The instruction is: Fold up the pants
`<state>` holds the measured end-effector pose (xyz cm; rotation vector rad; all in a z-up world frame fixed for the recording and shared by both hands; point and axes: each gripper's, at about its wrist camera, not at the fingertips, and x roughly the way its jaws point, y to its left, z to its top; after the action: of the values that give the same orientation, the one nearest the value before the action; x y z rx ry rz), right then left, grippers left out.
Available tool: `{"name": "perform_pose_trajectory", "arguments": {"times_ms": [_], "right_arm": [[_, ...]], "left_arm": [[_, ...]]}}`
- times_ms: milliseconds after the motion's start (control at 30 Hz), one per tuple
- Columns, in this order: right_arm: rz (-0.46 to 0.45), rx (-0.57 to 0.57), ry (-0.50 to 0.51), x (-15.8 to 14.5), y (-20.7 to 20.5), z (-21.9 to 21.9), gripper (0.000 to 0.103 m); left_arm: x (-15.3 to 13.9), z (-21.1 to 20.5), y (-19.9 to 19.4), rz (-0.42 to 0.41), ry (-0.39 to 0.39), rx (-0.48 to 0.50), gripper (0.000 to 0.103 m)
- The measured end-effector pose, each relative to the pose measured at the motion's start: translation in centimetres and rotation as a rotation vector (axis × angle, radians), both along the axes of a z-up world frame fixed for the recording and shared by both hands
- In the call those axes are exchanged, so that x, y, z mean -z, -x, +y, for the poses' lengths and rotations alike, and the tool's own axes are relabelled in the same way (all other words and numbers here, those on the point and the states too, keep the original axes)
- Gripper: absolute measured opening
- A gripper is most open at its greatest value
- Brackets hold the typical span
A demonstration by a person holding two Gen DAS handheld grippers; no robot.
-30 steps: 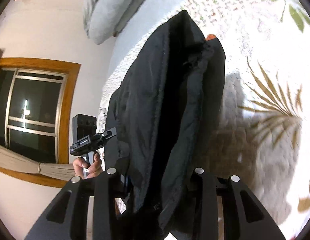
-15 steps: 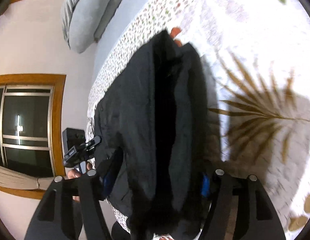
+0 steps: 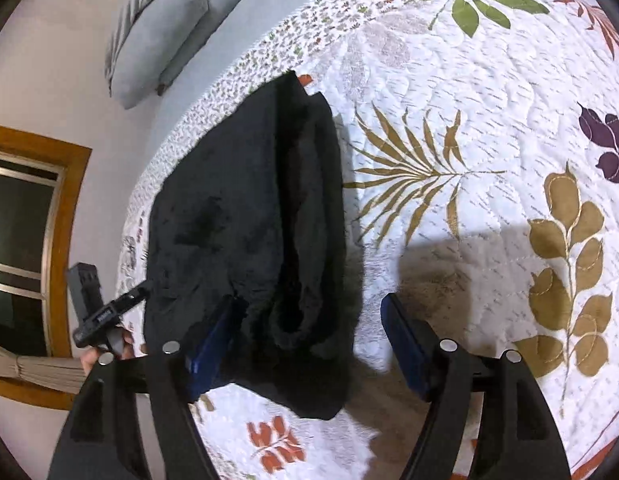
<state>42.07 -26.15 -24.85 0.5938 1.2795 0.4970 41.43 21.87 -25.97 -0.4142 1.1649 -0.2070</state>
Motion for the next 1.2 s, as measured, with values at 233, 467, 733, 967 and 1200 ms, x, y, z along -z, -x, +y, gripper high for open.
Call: {"name": "perform_pose_trajectory", "arguments": {"times_ms": [233,467,733,967,1200], "right_arm": [[-0.167,0.135,-0.021,-4.7,7.4,-2.7,0.087],[-0.296,0.197,0.149,-9.4,18.3,-0.8,0.094],[-0.422,0.231,0.318,-15.1,30.3,1.2,0.099],[-0.519,0.229,0.442,-18.8,37.6,3.2,0.099],[-0.598,0.150,0.438,-22.4,42.4,5.6,0.099]], "left_arm": [[-4.9,1.4,7.7,-0.162,0.030,-0.074,0.092],[-9.8,-1.0,20.2,-0.292,-0.064,-0.122,0.098],[-16.1,-7.6,31.9,-0.402,-0.279,-0.101,0.100],[-20.6,-11.1,38.1,-0.454,-0.354,-0.130,0.100],[-23.7,-13.4,42.1,-0.421,-0.419,-0.139,0.100]]}}
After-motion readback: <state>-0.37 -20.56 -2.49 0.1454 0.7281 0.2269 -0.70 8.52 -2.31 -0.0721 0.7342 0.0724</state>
